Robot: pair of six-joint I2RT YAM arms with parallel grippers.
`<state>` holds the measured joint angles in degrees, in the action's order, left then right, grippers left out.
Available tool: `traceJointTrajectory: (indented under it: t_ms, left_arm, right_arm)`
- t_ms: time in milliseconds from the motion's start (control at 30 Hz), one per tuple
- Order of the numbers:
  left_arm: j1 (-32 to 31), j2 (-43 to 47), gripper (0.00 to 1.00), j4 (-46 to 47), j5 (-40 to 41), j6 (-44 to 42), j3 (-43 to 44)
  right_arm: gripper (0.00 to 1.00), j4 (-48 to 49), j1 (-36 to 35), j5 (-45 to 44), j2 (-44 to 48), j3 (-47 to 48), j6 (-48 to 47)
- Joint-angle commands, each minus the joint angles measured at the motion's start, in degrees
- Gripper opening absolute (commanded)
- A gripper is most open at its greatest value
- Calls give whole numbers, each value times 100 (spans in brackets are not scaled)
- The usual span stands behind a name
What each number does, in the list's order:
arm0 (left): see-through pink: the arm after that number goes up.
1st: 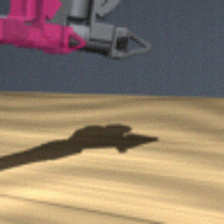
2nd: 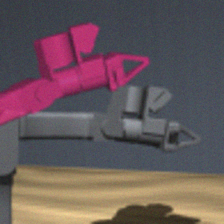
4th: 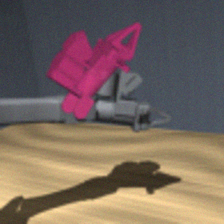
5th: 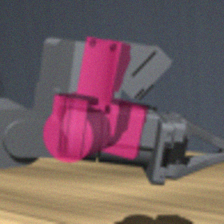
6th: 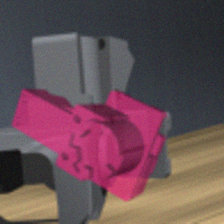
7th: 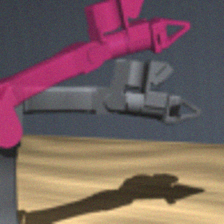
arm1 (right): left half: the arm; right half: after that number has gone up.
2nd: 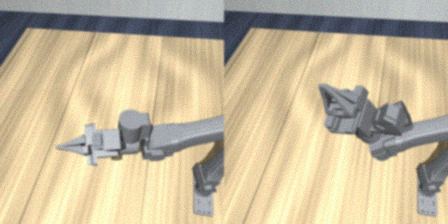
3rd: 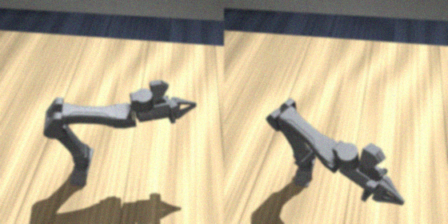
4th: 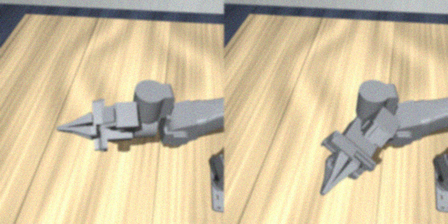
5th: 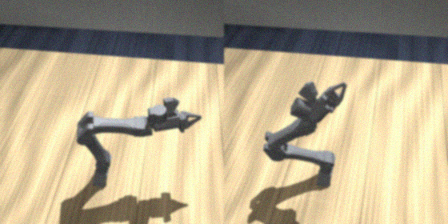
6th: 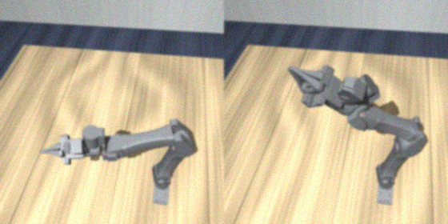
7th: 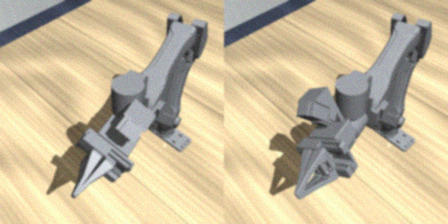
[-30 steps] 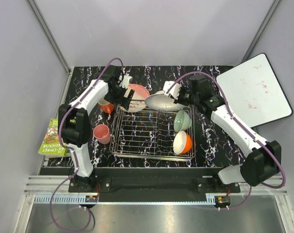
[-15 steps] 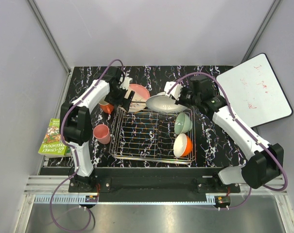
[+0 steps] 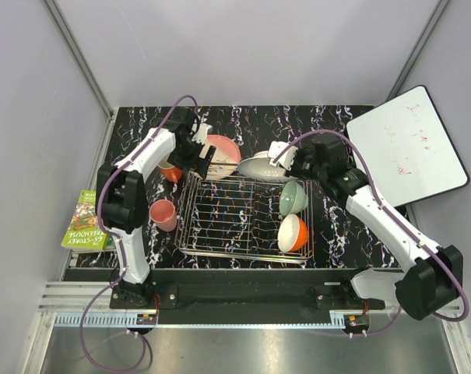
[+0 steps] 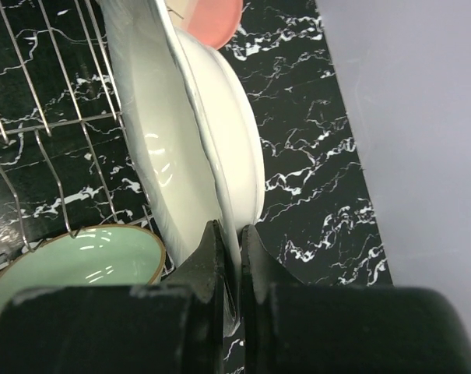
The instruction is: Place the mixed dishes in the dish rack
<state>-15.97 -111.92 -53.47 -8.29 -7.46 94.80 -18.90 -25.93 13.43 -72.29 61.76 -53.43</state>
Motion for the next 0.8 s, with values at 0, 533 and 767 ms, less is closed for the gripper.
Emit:
traceJointTrajectory:
  t_ms: [0, 533, 767]
  left_arm:
    - [-29, -23, 99, 65, 65, 26, 135]
    - [-47, -5, 99, 47, 109, 17, 135]
    - [-47, 21, 99, 47, 126, -18, 126]
  right_arm:
    - [0, 1097, -79, -279, 540, -478, -71]
    - [0, 1195, -228, -385, 734, -1183, -343]
    - [0, 1405, -228, -508, 1155, -1736, -230]
